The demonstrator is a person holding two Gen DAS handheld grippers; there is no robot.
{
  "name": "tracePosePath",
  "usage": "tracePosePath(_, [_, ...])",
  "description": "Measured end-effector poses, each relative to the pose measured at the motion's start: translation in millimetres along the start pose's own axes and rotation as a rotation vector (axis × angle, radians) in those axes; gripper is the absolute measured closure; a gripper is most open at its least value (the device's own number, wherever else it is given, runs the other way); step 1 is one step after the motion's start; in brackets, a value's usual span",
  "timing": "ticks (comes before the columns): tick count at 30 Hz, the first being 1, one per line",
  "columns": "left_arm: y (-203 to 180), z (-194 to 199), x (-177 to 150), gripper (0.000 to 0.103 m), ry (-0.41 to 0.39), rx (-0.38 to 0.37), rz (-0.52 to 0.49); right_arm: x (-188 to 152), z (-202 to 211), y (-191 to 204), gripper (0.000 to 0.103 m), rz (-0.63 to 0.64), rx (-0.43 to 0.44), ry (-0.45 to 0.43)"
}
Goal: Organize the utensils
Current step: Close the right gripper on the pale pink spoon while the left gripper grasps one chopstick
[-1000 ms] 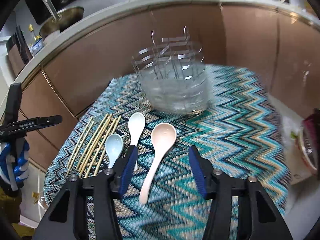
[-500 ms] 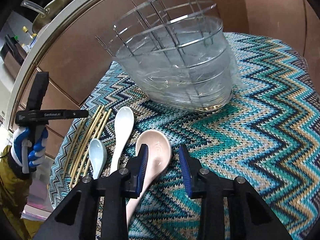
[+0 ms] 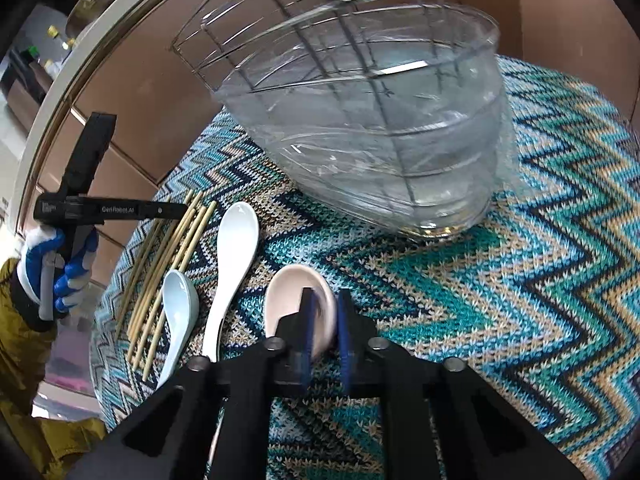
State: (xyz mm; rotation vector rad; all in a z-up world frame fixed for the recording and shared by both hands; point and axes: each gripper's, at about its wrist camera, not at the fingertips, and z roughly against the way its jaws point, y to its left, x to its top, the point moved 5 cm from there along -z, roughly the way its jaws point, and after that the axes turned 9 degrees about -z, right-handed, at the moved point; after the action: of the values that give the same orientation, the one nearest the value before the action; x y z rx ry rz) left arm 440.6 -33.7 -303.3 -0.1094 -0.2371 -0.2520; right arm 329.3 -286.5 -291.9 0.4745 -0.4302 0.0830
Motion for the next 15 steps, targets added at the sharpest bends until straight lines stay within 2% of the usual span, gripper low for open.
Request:
tracePosePath(5, [0, 23, -10, 0.098, -0.062, 0.014, -0.001, -4, 17, 8, 0.095, 0.034, -0.034, -0.038])
tracePosePath(8, [0, 50, -16, 0.098, -0.133, 0.009, -0.008, -8, 38, 18, 0.096, 0.058, -0.061, -0.086])
tracePosePath(12, [-7, 104, -18, 0.098, -0.282, -0.005, -0.003, -11, 79, 33, 0.096, 0.087, -0.097, -0.191])
tracePosePath(15, [-15, 159, -10, 0.098, -0.428, -0.037, 0.009, -5, 116, 51, 0.096, 0.107, -0.122, -0.302])
